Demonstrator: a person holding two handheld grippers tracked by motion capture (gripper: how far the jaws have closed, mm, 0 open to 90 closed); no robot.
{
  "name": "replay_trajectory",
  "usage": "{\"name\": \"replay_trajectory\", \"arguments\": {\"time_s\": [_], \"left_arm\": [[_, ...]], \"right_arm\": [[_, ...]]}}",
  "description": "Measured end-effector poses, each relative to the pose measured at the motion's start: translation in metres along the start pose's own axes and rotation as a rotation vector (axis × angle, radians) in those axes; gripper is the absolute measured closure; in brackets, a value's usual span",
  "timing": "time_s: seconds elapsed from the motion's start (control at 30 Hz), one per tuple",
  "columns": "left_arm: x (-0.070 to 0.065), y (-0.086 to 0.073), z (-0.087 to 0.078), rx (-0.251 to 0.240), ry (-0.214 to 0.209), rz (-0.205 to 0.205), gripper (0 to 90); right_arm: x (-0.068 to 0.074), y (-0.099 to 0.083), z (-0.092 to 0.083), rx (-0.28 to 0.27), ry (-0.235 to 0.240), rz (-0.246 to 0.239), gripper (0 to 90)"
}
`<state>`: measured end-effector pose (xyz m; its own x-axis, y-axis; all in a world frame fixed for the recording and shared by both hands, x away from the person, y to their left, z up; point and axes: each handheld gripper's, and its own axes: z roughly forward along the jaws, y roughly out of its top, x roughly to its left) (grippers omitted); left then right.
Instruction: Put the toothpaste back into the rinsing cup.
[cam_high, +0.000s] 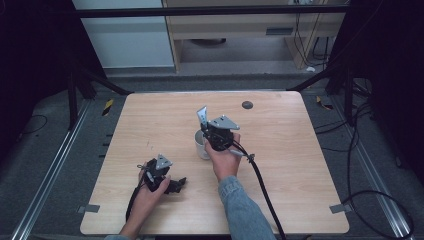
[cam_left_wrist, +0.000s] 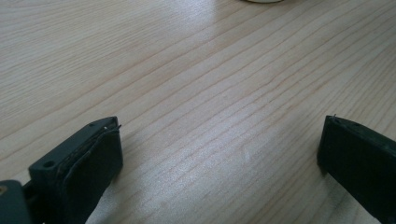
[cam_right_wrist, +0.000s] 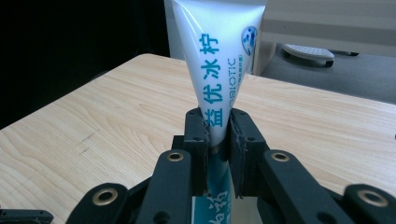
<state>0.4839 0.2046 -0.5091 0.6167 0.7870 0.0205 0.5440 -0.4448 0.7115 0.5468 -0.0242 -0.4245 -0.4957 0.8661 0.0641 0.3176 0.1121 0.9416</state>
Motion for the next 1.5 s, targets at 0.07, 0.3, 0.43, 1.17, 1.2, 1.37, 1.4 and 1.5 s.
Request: {"name": "replay_trajectory", "arguments": {"time_s": [0.07, 0.3, 0.43, 1.17, 1.2, 1.37, 1.4, 1.5], "left_arm": [[0.000, 0.000, 0.000, 0.000, 0.000, 0.000, 0.0], [0.000, 0.000, 0.000, 0.000, 0.000, 0.000, 0.0], [0.000, 0.000, 0.000, 0.000, 0.000, 0.000, 0.0], [0.000, 0.000, 0.000, 0.000, 0.000, 0.000, 0.0], [0.000, 0.000, 0.000, 0.000, 0.000, -0.001, 0.0], [0.000, 0.000, 0.000, 0.000, 0.000, 0.000, 0.0], [0.000, 0.000, 0.000, 0.000, 0.000, 0.000, 0.0], [0.000, 0.000, 0.000, 0.000, 0.000, 0.000, 0.0]], "right_arm": [[0.000, -0.001, 0.000, 0.002, -0.001, -0.001, 78.6], [-0.001, -0.003, -0.002, -0.002, -0.002, 0.003, 78.5], [-0.002, -0.003, -0.002, -0.003, -0.001, 0.008, 78.2], [-0.013, -0.002, -0.002, 0.009, 0.001, 0.048, 76.8], [-0.013, -0.002, -0.002, 0.010, 0.002, 0.048, 76.5], [-0.012, -0.003, -0.002, 0.015, 0.005, 0.046, 75.4], [-0.012, -0.003, -0.002, 0.014, 0.007, 0.046, 75.2], [-0.012, -0.003, -0.002, 0.018, 0.011, 0.038, 74.6]]}}
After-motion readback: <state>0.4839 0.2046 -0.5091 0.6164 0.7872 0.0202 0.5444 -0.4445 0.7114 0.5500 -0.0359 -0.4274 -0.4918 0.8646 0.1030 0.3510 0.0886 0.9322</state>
